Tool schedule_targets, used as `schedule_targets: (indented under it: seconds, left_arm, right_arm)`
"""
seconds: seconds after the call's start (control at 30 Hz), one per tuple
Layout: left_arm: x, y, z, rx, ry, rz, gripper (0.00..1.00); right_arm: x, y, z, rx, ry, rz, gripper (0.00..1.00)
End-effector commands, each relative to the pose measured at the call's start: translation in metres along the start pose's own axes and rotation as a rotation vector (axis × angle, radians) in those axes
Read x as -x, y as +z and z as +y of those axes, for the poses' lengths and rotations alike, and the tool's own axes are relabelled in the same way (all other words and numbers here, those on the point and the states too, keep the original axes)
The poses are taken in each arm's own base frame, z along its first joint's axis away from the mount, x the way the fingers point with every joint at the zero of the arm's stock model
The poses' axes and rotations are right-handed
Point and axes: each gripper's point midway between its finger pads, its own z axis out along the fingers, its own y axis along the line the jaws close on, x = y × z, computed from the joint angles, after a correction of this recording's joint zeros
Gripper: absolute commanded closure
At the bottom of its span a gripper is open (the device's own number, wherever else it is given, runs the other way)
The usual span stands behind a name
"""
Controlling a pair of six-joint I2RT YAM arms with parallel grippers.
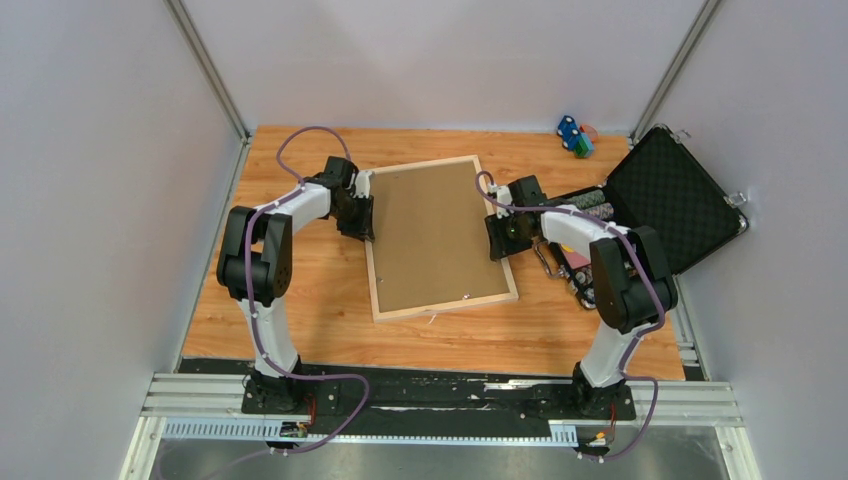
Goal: Put the photo into the frame
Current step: Install the photo frame at the center of the board.
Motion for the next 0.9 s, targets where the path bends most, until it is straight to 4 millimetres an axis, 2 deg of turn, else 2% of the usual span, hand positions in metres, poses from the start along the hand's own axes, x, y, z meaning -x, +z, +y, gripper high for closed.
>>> schedule_targets:
  seconds: [0.0,0.17,0.87]
  left_arm:
    - [-0.025,0.010,0.018,0.060,0.051,0.081,1.00]
    - [-0.025,0.009,0.018,0.060,0.053,0.080,1.00]
    - [-0.025,0.010,0.017,0.058,0.051,0.081,1.00]
  right_arm:
    - [0.005,0.006,-0.008,-0.044,-0.002,-0.019,0.60]
    - [0.005,0.006,-0.009,-0.049,-0.003,-0.017,0.65]
    - [-0.008,-0.001,-0.002,0.054,-0.061,0.000,0.67]
